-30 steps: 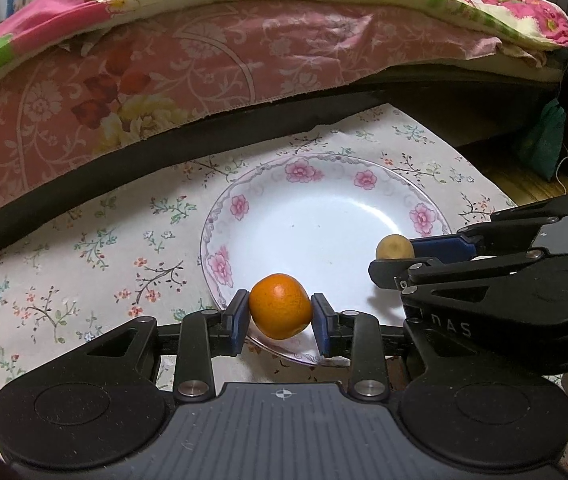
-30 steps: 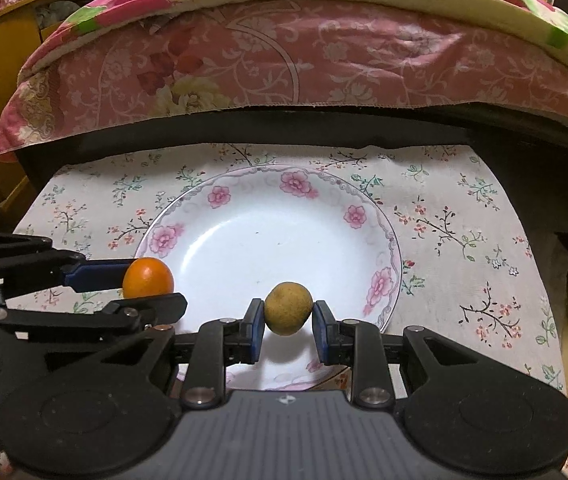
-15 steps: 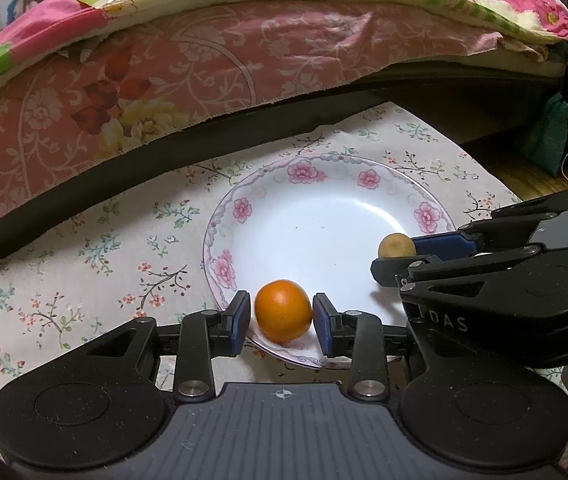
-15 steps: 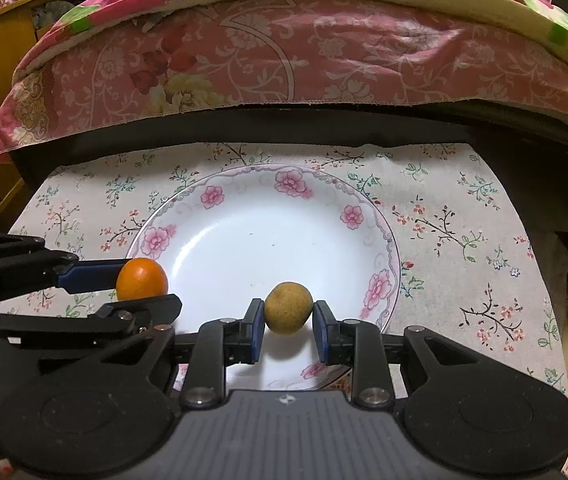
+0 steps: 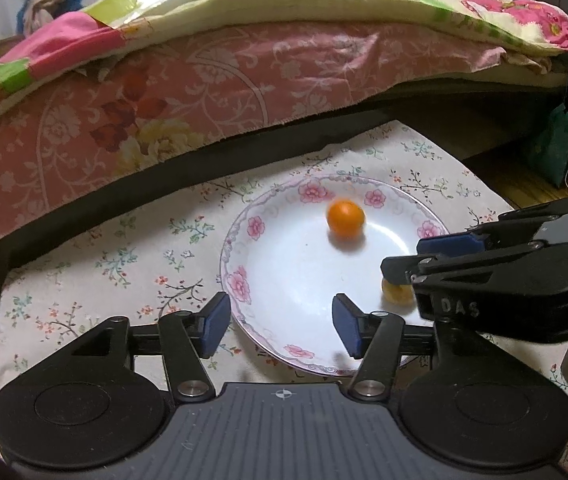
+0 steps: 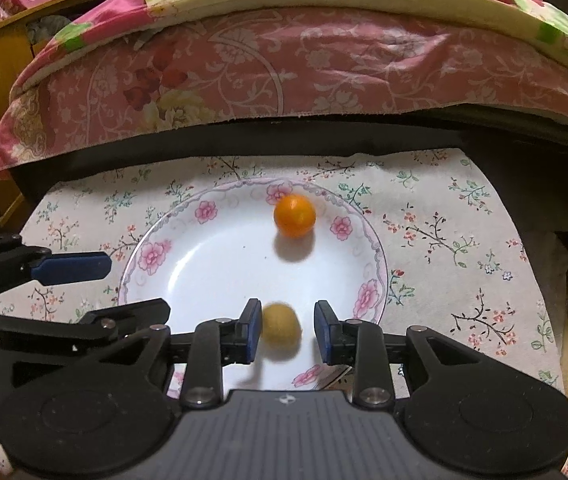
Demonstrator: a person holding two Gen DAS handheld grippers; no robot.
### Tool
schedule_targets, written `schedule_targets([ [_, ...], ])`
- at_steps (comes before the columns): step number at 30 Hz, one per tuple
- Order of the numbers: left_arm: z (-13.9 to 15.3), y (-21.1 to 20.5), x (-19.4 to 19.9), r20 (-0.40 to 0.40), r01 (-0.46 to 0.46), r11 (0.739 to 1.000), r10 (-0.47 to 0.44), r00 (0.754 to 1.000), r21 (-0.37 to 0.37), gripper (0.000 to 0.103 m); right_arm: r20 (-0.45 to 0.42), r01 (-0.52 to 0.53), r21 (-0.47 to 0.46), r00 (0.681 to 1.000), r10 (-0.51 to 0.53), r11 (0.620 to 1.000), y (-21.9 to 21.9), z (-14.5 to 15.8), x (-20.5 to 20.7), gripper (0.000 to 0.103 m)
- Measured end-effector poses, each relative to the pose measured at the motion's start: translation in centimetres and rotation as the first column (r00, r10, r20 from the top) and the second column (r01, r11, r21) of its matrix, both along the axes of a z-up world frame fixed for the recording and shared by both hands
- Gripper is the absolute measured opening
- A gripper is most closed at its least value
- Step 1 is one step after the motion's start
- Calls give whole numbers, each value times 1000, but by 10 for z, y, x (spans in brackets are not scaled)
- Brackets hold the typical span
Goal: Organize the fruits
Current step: 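Open both grippers to drop the fruits into the white plate, then grasp a red cherry tomato with the right gripper while the left grasps another mandarin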
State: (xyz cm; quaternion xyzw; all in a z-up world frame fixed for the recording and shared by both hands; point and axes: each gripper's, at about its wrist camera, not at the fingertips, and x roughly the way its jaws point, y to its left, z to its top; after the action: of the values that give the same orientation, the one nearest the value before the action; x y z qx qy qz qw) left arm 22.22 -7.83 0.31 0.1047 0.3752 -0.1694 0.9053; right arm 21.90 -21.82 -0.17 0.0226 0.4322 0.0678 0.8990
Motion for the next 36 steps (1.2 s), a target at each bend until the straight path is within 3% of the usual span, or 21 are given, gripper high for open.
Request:
schedule_targets([
  [13,16,25,-12,8,-39,999,40,999,-13,69,45,19,54,999,-22,998,-7,20,-8,32],
  [25,34,56,-53,20,-55,998,55,998,3,71,58,-51,73,997,47,996,14,35,-46,32],
  [36,27,99,-92,-25,-109,994,109,994,8,72,24,-158,109,987,156,981,55,34,-99,32],
])
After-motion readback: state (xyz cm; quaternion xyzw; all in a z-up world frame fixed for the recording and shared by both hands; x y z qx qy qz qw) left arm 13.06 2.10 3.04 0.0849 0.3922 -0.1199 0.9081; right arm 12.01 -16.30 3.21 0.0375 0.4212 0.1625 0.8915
